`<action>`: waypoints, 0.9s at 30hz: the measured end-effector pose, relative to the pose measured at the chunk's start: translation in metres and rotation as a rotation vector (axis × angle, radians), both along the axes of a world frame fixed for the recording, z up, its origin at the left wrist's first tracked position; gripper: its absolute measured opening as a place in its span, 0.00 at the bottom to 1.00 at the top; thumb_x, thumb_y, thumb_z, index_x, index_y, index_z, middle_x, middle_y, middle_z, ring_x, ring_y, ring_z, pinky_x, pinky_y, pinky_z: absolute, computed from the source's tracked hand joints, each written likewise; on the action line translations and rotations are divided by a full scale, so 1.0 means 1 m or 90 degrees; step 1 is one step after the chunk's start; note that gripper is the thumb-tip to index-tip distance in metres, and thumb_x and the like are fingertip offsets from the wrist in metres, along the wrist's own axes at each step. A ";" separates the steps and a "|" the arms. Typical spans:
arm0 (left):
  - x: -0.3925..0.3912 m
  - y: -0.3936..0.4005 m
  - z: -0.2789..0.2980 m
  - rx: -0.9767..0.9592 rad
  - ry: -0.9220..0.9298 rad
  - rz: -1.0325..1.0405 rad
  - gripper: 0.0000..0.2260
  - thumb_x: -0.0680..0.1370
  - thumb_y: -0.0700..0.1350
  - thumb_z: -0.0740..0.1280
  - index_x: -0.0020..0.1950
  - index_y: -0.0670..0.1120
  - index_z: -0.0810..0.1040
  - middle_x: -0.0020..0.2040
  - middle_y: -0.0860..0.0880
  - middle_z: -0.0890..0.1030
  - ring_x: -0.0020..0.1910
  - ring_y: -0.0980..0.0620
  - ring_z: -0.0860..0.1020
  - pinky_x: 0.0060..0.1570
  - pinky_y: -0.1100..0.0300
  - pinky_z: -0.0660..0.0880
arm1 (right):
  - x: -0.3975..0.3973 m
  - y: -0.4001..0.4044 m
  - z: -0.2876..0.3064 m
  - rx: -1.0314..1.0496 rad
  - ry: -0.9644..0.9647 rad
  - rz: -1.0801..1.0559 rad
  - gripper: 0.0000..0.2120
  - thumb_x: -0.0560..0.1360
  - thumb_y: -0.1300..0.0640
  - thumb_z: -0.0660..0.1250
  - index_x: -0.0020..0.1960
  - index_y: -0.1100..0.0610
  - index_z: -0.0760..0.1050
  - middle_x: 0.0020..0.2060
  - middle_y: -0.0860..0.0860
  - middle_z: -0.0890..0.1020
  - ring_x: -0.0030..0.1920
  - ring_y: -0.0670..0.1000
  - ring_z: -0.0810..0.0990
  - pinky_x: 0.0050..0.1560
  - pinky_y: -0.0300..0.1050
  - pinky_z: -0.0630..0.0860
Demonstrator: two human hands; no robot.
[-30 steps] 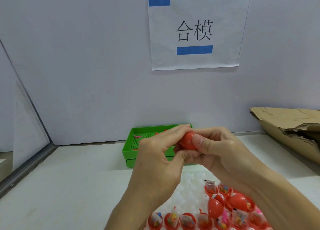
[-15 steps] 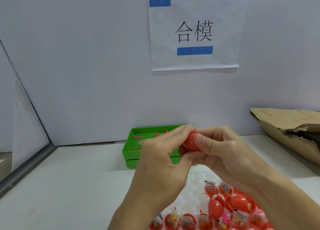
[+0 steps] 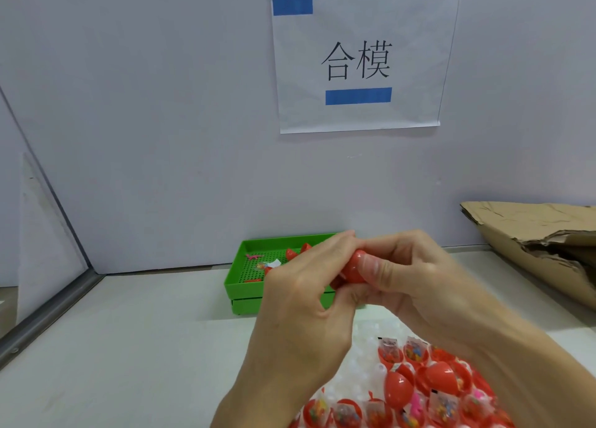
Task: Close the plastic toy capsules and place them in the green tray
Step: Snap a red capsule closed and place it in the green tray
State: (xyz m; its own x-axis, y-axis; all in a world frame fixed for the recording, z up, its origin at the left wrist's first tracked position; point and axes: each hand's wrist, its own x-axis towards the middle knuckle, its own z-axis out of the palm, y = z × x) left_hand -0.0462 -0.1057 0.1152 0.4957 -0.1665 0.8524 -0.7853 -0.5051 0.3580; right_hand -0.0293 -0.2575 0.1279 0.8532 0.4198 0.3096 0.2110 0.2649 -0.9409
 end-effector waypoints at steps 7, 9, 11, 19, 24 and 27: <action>-0.002 0.004 0.005 -0.143 0.262 -0.281 0.19 0.72 0.40 0.72 0.62 0.49 0.81 0.62 0.53 0.80 0.66 0.55 0.76 0.60 0.62 0.76 | -0.002 -0.019 0.014 -0.005 0.046 0.098 0.15 0.73 0.61 0.66 0.57 0.68 0.81 0.54 0.68 0.82 0.56 0.63 0.83 0.53 0.44 0.80; -0.001 0.007 0.006 -0.167 0.286 -0.307 0.17 0.72 0.38 0.71 0.59 0.51 0.82 0.61 0.53 0.81 0.66 0.53 0.76 0.60 0.62 0.76 | -0.005 -0.017 0.015 0.022 0.059 0.144 0.18 0.74 0.62 0.65 0.60 0.70 0.77 0.58 0.71 0.79 0.61 0.66 0.80 0.58 0.47 0.78; 0.001 0.008 0.005 -0.179 0.312 -0.305 0.14 0.72 0.38 0.71 0.56 0.50 0.83 0.61 0.53 0.80 0.66 0.50 0.77 0.59 0.57 0.77 | -0.006 -0.014 0.014 0.054 0.079 0.184 0.19 0.74 0.61 0.65 0.62 0.69 0.76 0.59 0.71 0.78 0.60 0.65 0.80 0.60 0.51 0.78; 0.003 0.008 0.003 -0.113 0.240 -0.051 0.16 0.72 0.36 0.75 0.49 0.56 0.79 0.44 0.59 0.84 0.46 0.58 0.83 0.47 0.64 0.80 | 0.002 -0.008 0.003 -0.153 0.042 -0.105 0.15 0.71 0.47 0.70 0.53 0.54 0.82 0.47 0.56 0.86 0.49 0.55 0.86 0.50 0.49 0.83; 0.005 0.011 0.003 -0.087 0.208 -0.001 0.18 0.68 0.36 0.78 0.51 0.55 0.84 0.45 0.60 0.84 0.46 0.57 0.83 0.48 0.64 0.80 | 0.005 -0.005 -0.001 -0.186 0.003 -0.148 0.13 0.72 0.50 0.71 0.55 0.54 0.81 0.45 0.52 0.88 0.47 0.53 0.87 0.51 0.45 0.82; 0.005 0.010 0.005 -0.202 0.259 -0.055 0.20 0.64 0.45 0.79 0.55 0.56 0.83 0.46 0.57 0.85 0.47 0.55 0.84 0.50 0.64 0.80 | 0.006 -0.004 -0.002 -0.067 0.061 -0.107 0.16 0.69 0.53 0.69 0.54 0.59 0.81 0.43 0.56 0.87 0.45 0.53 0.87 0.46 0.39 0.82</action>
